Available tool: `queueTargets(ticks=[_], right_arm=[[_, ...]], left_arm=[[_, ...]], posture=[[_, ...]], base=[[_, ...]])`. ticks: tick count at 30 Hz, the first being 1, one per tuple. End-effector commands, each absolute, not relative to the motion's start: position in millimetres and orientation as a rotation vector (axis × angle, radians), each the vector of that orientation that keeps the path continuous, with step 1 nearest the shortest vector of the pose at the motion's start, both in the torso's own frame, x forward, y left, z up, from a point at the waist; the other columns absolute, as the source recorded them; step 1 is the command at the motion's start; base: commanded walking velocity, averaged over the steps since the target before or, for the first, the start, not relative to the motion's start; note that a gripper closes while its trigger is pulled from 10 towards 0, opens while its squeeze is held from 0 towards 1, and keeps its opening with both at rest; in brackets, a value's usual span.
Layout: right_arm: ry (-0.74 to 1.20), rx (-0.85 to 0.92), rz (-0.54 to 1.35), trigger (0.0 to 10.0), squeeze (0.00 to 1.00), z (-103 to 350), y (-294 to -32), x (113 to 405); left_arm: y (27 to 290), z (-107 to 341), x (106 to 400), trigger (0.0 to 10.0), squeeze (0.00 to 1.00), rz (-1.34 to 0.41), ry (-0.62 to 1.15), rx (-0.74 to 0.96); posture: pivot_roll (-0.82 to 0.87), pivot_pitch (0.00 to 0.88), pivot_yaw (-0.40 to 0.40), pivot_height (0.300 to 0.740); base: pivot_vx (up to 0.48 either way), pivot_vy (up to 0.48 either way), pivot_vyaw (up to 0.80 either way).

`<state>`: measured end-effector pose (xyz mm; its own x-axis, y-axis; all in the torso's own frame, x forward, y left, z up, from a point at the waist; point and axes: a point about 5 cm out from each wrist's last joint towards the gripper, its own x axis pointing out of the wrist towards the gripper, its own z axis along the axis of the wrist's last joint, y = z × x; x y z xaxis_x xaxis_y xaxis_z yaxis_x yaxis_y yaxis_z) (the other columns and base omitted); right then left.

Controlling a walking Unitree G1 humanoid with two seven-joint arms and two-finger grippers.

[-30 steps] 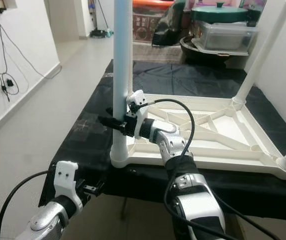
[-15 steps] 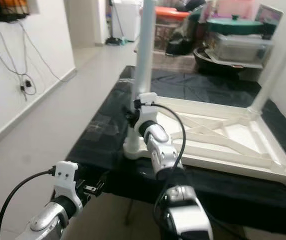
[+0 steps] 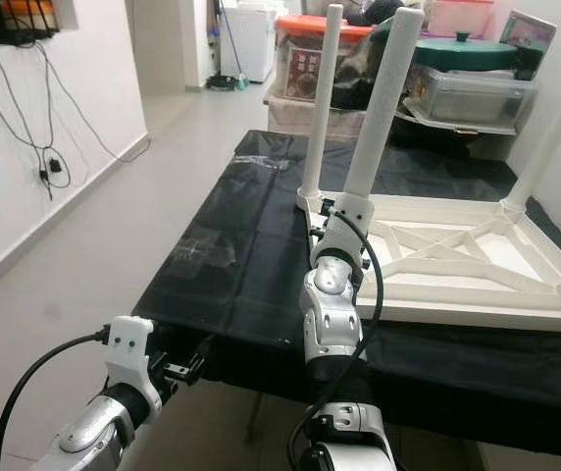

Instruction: Building children table

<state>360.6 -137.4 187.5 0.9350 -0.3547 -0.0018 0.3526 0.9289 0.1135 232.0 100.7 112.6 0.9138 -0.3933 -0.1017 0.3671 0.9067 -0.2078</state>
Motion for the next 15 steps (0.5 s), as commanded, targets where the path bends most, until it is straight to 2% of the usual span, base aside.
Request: queueTargets(ticks=[1, 3, 4, 5, 6, 12, 13, 14, 15], right_arm=[[-0.011, 0.139, -0.243, 10.0, 1.00, 176.1, -114.8, 357.6], [-0.011, 0.139, -0.243, 10.0, 1.00, 176.1, -114.8, 357.6], [-0.033, 0.123, -0.223, 10.0, 0.95, 177.2, -115.9, 358.6], [-0.033, 0.123, -0.223, 10.0, 0.95, 177.2, -115.9, 358.6], [-0.044, 0.120, -0.222, 10.0, 0.00, 177.2, -120.1, 358.8], [-0.070, 0.167, -0.036, 10.0, 0.00, 178.0, -142.8, 371.8], [-0.056, 0.169, 0.077, 10.0, 0.00, 179.4, -147.3, 377.1], [-0.056, 0.169, 0.077, 10.0, 0.00, 179.4, -147.3, 377.1], [-0.037, 0.188, 0.189, 10.0, 0.00, 180.4, -150.6, 380.7]], left_arm=[[101.3, 107.1, 232.9, 10.0, 0.00, -0.390, 0.159, -0.175], [101.3, 107.1, 232.9, 10.0, 0.00, -0.390, 0.159, -0.175], [101.4, 107.0, 233.3, 10.0, 0.00, -0.390, 0.159, -0.175], [101.4, 107.0, 233.3, 10.0, 0.00, -0.390, 0.159, -0.175], [101.5, 106.9, 233.6, 10.0, 0.00, -0.391, 0.159, -0.175], [100.9, 106.9, 235.4, 10.0, 0.00, -0.394, 0.156, -0.172], [99.4, 107.6, 235.8, 10.0, 0.00, -0.407, 0.150, -0.173], [99.4, 107.6, 235.8, 10.0, 0.00, -0.407, 0.150, -0.173], [97.7, 108.9, 235.6, 10.0, 0.00, -0.424, 0.140, -0.174]], posture=[[0.17, 0.000, -0.046, 0.740], [0.17, 0.000, -0.046, 0.740], [0.17, 0.000, -0.045, 0.740], [0.17, 0.000, -0.045, 0.740], [0.17, 0.000, -0.045, 0.740], [0.17, 0.000, -0.042, 0.740], [0.16, 0.000, -0.038, 0.740], [0.16, 0.000, -0.038, 0.740], [0.16, 0.000, -0.038, 0.740]], base=[[0.000, 0.000, 0.00], [0.000, 0.000, 0.00], [0.000, 0.000, 0.00], [0.000, 0.000, 0.00], [0.000, 0.000, 0.00], [0.000, 0.000, 0.00], [0.000, 0.000, 0.00], [0.000, 0.000, 0.00], [0.000, 0.000, 0.00]])
